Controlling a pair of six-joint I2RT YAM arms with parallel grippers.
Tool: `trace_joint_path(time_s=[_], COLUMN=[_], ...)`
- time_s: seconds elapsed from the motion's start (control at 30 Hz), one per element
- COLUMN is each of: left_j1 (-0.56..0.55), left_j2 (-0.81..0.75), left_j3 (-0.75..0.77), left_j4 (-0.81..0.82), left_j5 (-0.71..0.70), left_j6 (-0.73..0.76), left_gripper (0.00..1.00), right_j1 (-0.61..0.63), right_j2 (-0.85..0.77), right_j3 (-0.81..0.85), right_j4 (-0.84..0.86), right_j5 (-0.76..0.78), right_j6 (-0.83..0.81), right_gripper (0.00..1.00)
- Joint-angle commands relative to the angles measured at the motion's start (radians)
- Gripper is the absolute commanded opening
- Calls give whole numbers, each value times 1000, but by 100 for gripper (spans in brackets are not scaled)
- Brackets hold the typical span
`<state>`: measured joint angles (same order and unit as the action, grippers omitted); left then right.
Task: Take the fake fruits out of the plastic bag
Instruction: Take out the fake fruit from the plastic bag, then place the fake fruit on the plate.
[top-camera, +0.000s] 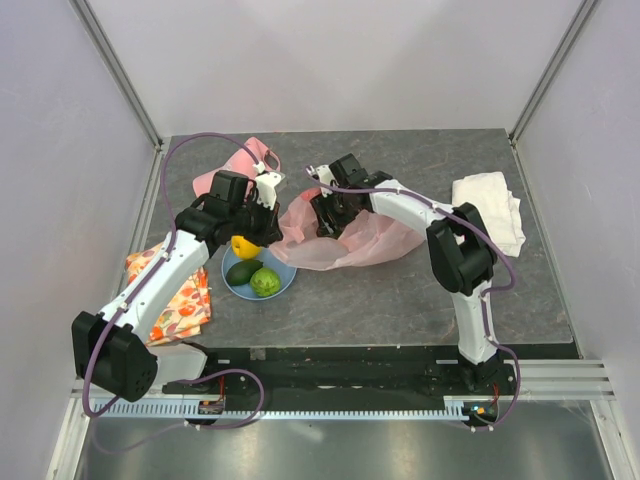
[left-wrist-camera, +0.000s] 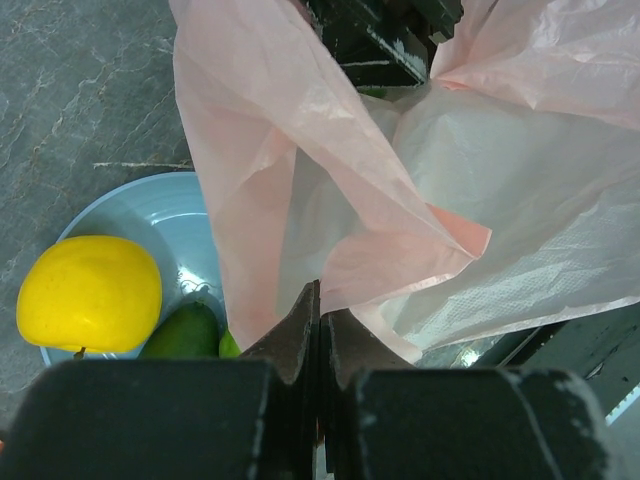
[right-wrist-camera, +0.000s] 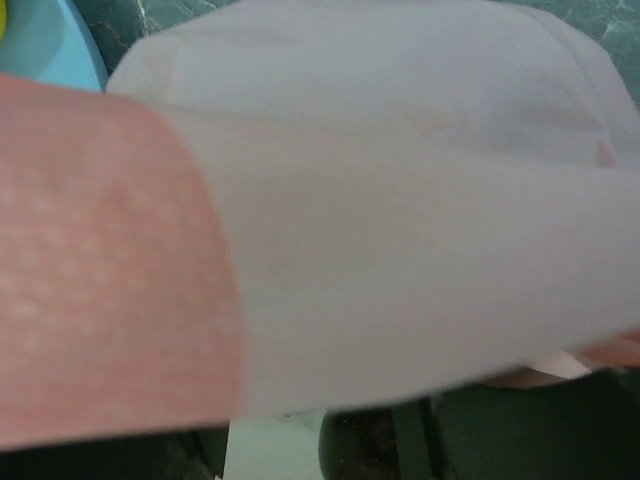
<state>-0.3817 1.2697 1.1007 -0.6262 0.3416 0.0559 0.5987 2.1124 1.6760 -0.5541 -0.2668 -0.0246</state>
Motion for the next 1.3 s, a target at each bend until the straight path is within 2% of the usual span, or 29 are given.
trace_joint_path(time_s=[0.0,0.37,0.43,0.47,0.67,0.87,0.9,0.93,0.97,1.03,1.27], left_j1=[4,9,9,9,33,124,138,159,170,193,233], left_j2=[-1,5,16,19,100,273,290,307,336,355,284], left_j3=[37,36,47,57,161,350,370,407,425,467,490], left_j4=[20,42,46,49,60,101,105,108,108,105,100], left_j5=[1,28,34,34,34,200,239,256,272,306,234], left_j6=[-1,-11,-13,-16,-42,-259,-278,-293,-312,-323,-282], left_gripper=[2,2,2,2,2,3,11,40,51,65,67], right_j1=[-23,-60,-60,-60,2,93,99,102,102,121,154], right_j2=[-64,-414,-440,-466,-503,-405,-388,-365,-324,-251,-23], right_j3=[19,-85,-81,-76,-7,42,45,48,57,86,204], right_j4=[-20,-52,-47,-32,-3,2,3,16,28,48,137], right_j5=[-34,-12,-54,-122,-372,-471,-482,-486,-500,-523,-428], right_j6=[-29,-147,-130,-126,-139,-152,-161,-167,-155,-137,-28], right_gripper=[53,48,48,48,45,43,43,43,43,43,42])
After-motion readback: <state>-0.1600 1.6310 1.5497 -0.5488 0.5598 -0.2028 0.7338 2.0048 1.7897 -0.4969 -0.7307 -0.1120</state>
